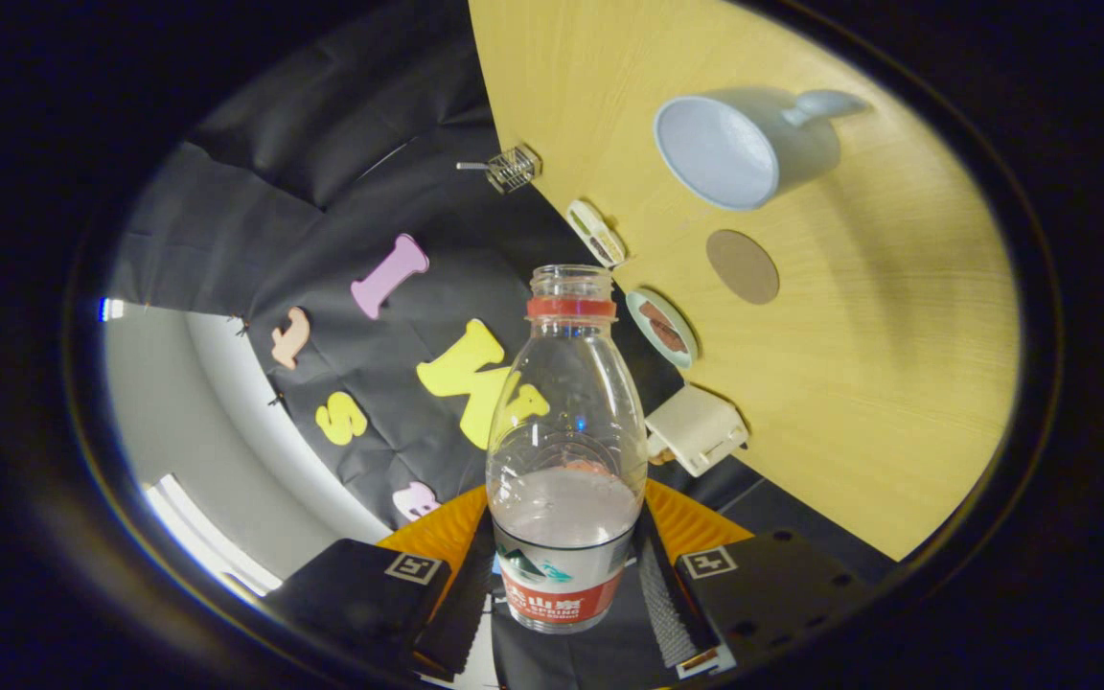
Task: Take the bottle from table, then pour the juice into the cup, finally place the bottle on the coaster
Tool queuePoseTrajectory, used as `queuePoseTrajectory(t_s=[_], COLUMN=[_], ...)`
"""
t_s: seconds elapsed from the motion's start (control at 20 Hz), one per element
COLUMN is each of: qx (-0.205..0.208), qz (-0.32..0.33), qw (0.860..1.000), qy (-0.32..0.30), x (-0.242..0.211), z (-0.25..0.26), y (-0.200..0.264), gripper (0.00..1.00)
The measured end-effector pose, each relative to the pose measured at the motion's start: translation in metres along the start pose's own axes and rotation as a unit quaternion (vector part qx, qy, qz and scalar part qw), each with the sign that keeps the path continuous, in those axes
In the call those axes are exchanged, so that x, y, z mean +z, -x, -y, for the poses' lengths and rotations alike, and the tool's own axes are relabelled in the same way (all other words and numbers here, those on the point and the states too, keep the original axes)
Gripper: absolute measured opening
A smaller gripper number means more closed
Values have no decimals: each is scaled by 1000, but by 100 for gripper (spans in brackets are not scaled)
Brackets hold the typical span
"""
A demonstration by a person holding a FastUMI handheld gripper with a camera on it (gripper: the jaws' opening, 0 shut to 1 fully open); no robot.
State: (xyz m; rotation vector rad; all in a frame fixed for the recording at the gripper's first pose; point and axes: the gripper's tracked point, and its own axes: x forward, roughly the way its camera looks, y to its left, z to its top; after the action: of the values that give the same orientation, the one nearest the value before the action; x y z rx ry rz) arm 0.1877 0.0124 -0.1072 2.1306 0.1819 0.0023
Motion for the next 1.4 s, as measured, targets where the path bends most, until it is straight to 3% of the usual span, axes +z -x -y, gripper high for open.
queuePoseTrajectory(t_s=[0.85,1.25,1.4], qx=[3,-10,-11], qz=[5,36,44], qw=[1000,991,973], qy=[-1,128,228], x=[2,16,17], z=[-32,-45,-49], y=[2,20,21], gripper=[75,76,76])
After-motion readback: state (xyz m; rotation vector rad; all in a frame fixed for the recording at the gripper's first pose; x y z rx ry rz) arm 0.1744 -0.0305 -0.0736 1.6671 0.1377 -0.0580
